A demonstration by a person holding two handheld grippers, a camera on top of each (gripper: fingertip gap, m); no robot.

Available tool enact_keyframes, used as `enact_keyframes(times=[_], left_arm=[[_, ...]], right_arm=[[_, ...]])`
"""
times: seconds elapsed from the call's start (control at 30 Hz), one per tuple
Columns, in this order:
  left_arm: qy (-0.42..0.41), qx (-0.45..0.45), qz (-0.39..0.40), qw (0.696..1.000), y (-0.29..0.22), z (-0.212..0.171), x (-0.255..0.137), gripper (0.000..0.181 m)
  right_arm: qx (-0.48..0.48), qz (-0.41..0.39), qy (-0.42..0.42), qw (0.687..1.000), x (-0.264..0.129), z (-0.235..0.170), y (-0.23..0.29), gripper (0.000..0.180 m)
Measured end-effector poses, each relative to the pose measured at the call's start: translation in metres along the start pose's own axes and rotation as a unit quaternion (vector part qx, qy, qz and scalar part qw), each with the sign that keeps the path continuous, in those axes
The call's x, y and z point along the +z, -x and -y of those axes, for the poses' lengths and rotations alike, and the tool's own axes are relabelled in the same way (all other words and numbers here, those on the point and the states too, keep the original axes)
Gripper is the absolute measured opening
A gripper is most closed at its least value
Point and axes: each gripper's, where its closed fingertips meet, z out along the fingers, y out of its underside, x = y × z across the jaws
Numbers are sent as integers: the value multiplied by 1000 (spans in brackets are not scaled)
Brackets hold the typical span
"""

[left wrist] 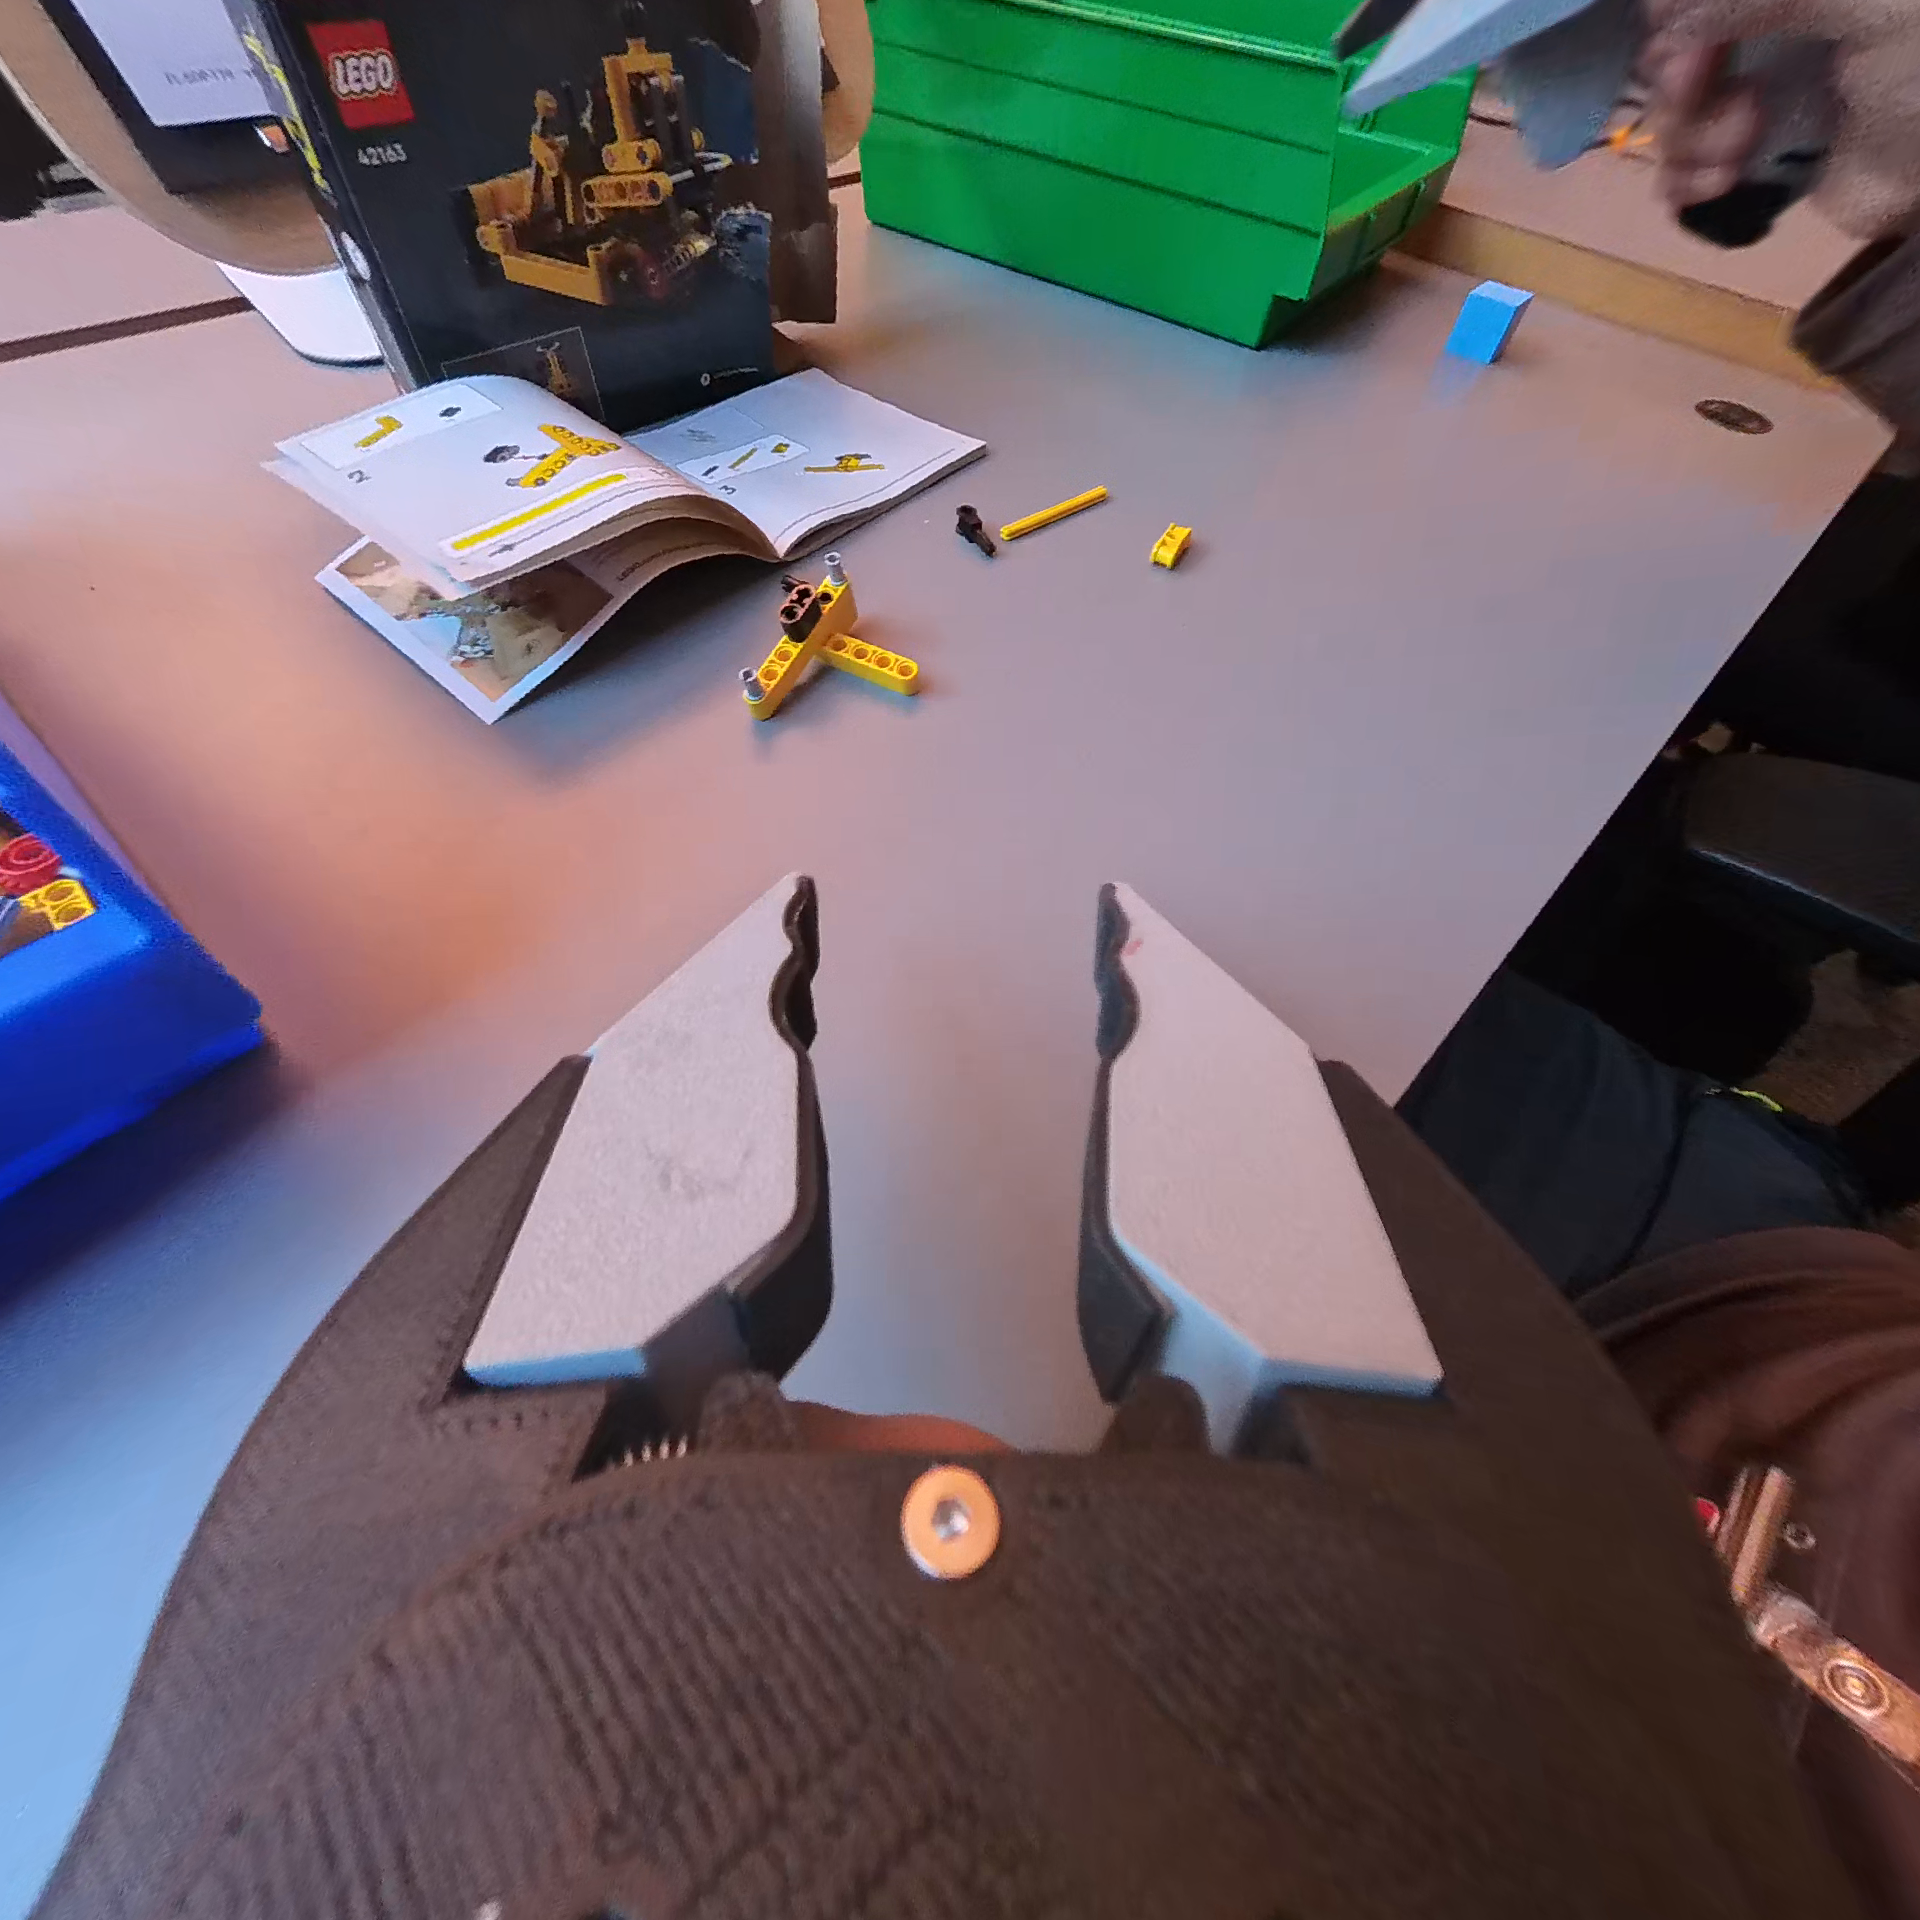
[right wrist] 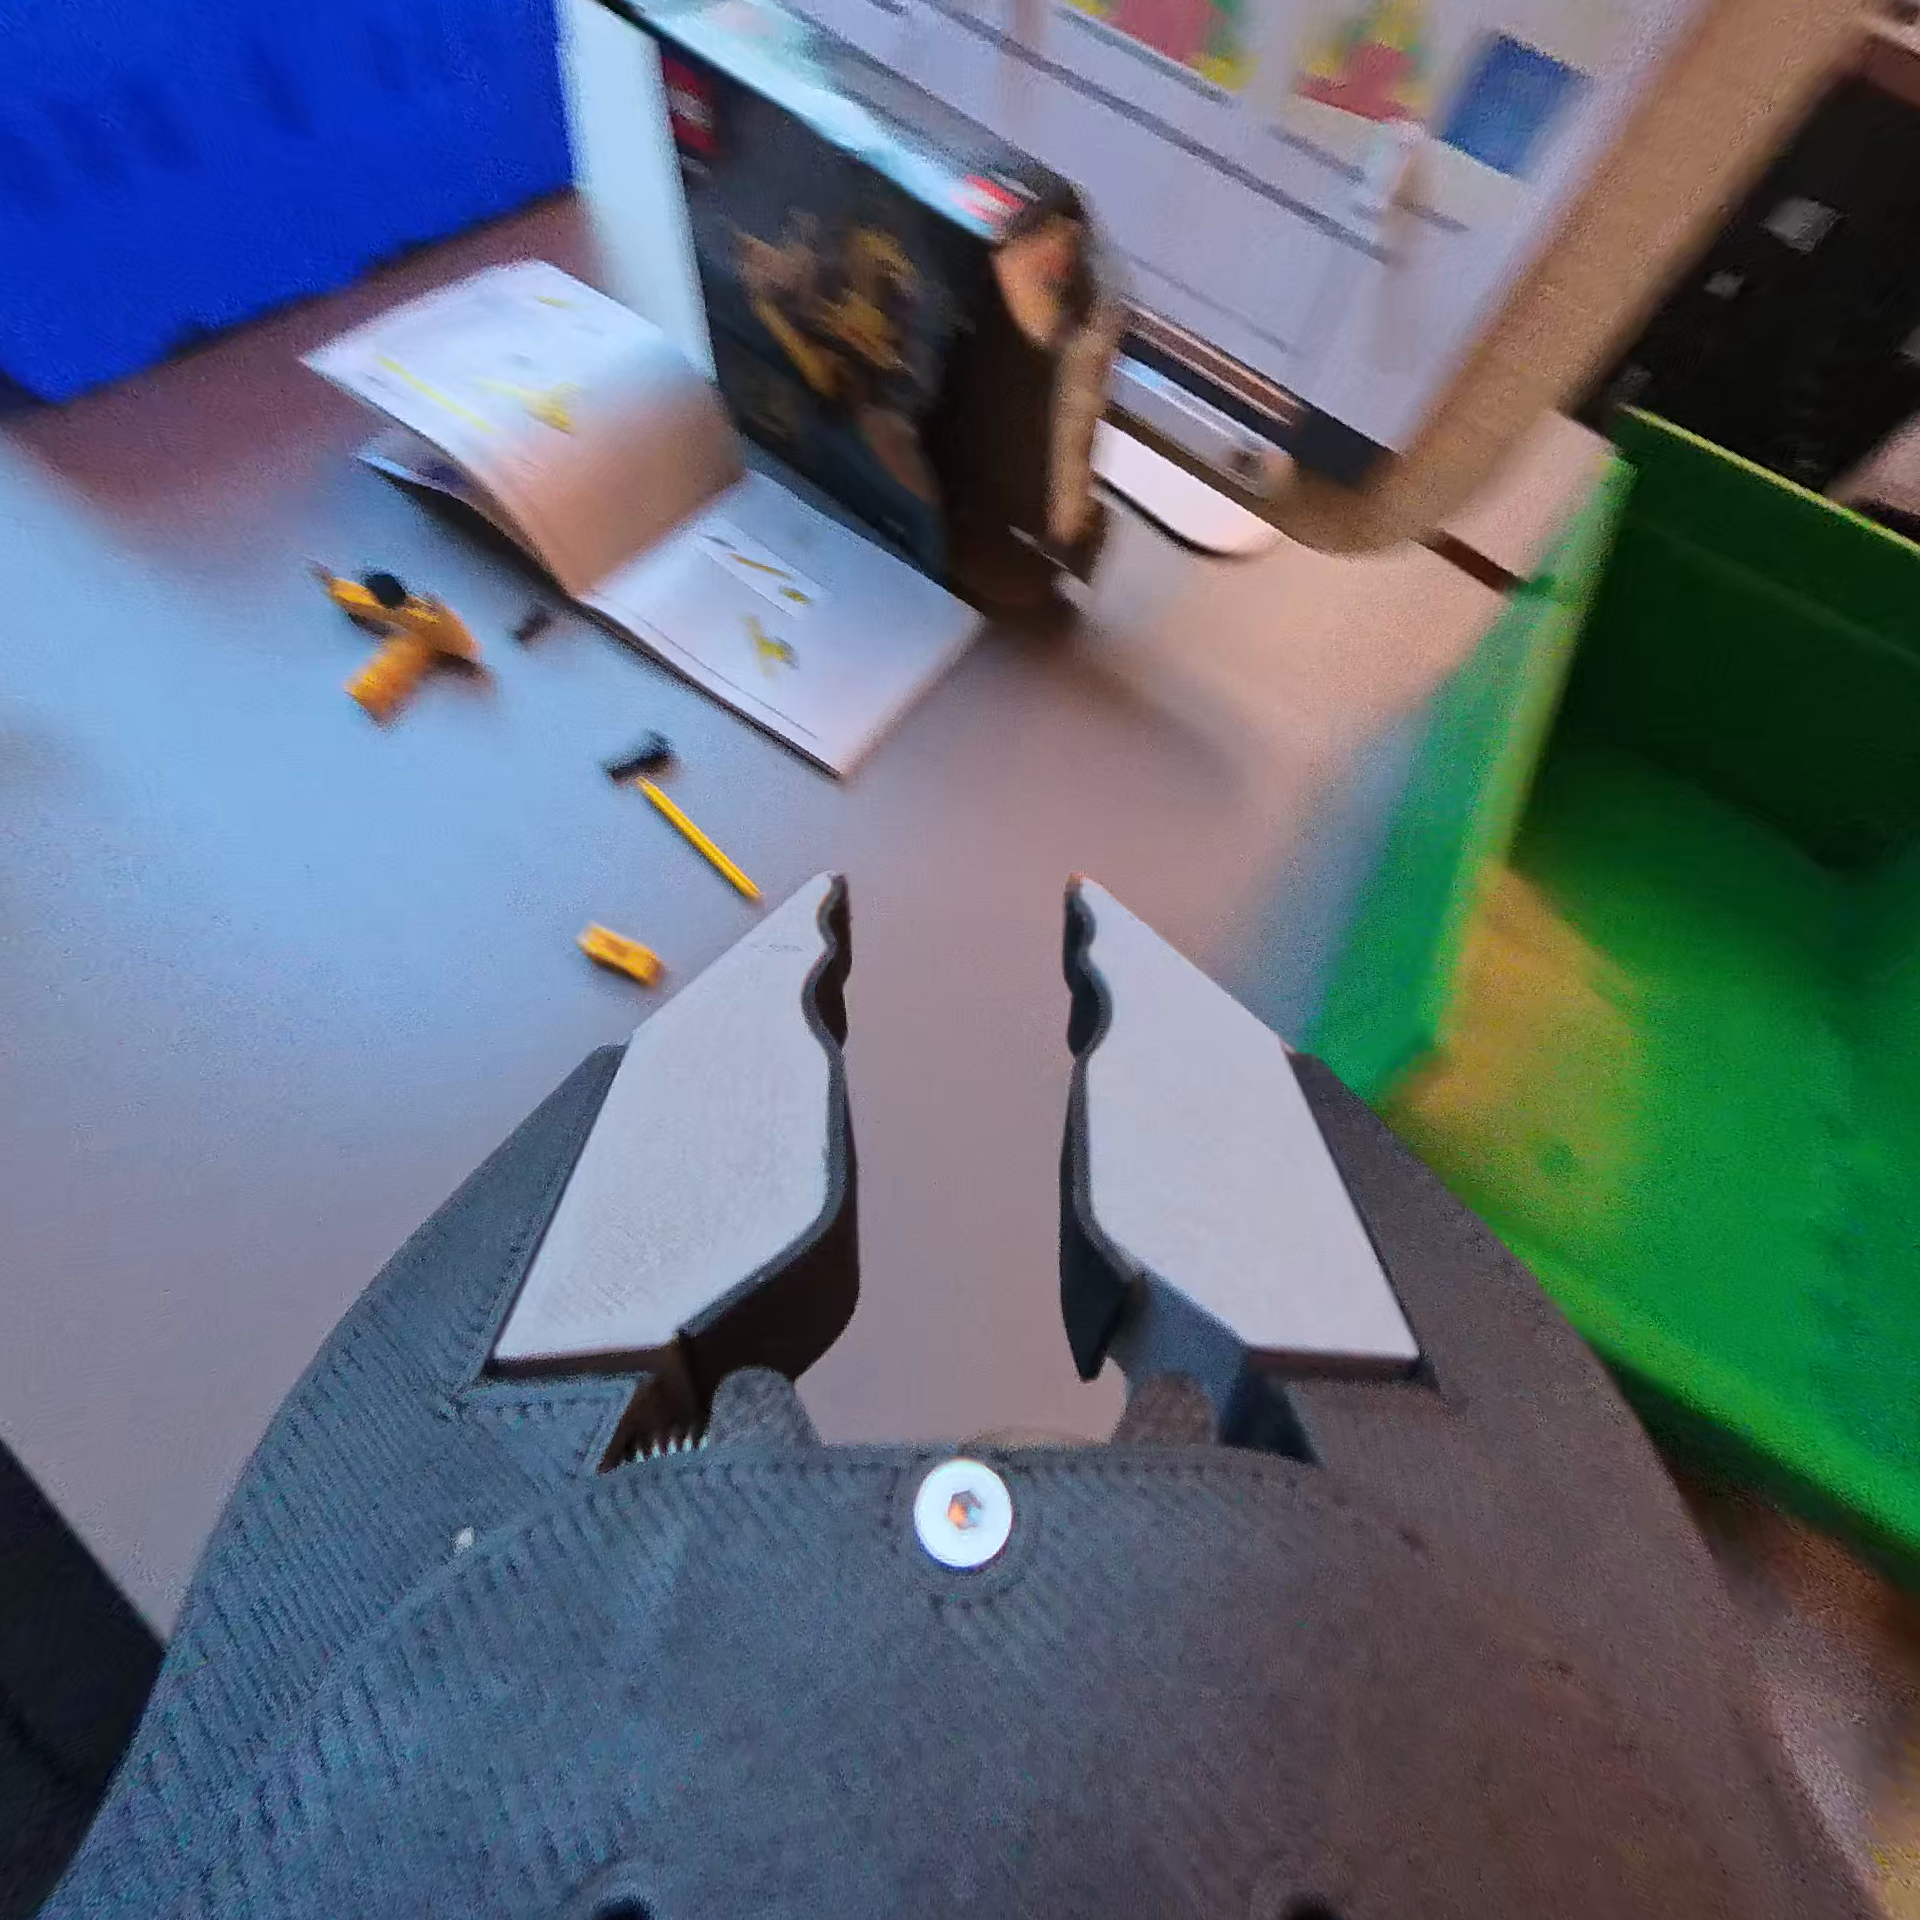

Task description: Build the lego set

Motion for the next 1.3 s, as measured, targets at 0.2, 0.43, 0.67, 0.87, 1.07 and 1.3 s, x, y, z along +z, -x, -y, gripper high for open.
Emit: enact_keyframes(times=[0.2,0.43,0.67,0.87,1.07,1.3], left_arm=[[-6,-14,10,1000,10,-4,-10,51],[-13,-25,30,999,29,-4,-22,52],[-21,-36,91,995,76,5,-51,52],[-28,-18,173,984,134,51,-97,55],[76,-44,180,980,197,62,-83,56],[163,-53,180,969,226,45,-42,55]], right_arm=[[-11,101,-38,994,106,36,77,36],[-61,138,-43,988,152,43,120,35],[-82,149,-21,985,144,19,127,33],[-88,133,-67,985,127,41,125,29],[-94,120,-79,985,122,45,123,27],[-75,111,-89,987,117,46,108,27]])
